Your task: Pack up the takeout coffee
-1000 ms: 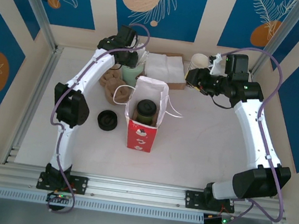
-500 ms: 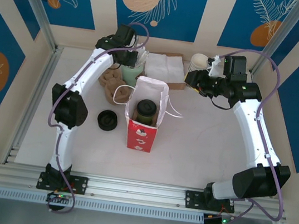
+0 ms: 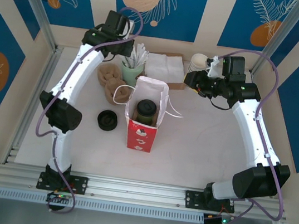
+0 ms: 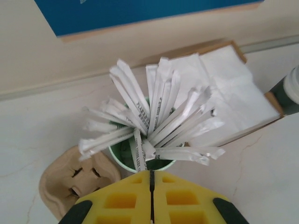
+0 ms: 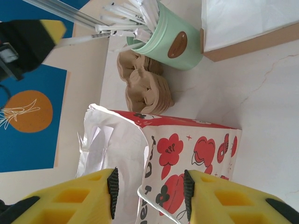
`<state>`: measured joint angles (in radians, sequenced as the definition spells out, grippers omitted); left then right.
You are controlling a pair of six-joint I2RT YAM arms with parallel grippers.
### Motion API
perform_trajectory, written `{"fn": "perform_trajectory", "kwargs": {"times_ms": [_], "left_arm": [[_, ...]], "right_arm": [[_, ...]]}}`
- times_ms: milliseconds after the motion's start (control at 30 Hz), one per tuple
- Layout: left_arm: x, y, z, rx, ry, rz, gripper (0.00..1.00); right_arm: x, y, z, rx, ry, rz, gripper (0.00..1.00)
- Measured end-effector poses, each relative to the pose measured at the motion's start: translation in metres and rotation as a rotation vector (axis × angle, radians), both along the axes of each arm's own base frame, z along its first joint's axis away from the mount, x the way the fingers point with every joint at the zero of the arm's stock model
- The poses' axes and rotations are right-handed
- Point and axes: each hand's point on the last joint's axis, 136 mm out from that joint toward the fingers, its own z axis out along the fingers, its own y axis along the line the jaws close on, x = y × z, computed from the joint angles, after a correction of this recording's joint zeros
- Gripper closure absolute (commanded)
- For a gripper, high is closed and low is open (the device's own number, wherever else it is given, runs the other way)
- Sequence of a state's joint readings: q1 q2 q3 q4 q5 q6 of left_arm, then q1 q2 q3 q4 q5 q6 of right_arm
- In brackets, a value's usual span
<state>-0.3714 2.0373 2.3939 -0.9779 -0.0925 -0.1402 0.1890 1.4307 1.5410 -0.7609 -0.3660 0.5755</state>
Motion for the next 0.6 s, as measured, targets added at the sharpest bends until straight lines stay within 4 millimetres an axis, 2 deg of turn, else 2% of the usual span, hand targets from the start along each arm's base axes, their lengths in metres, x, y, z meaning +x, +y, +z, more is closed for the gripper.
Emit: {"fn": "perform_trajectory", "kwargs": {"times_ms": [133, 367, 467, 600], "left_arm": [[-0.028, 0.003, 0.057, -0.047, -0.088, -0.042, 0.93], [-0.107, 0.013, 0.148, -0.157, -0.233, -0.134, 0.93], [-0.147, 0.007, 0.172, -0.205, -0.274, -0.208, 0.93], [-0.196, -0.012, 0.181, -0.257, -0.266, -0.342, 0.92]], "right_arm": [[0.002, 0.0, 0.003, 0.003, -0.016, -0.001, 0.57], [0.007, -0.001, 0.006, 0.004, -0.039, -0.014, 0.56], [0.008, -0.001, 0.006, 0.0, -0.042, -0.02, 0.56], [0.009, -0.002, 0.006, -0.003, -0.042, -0.023, 0.54]]}}
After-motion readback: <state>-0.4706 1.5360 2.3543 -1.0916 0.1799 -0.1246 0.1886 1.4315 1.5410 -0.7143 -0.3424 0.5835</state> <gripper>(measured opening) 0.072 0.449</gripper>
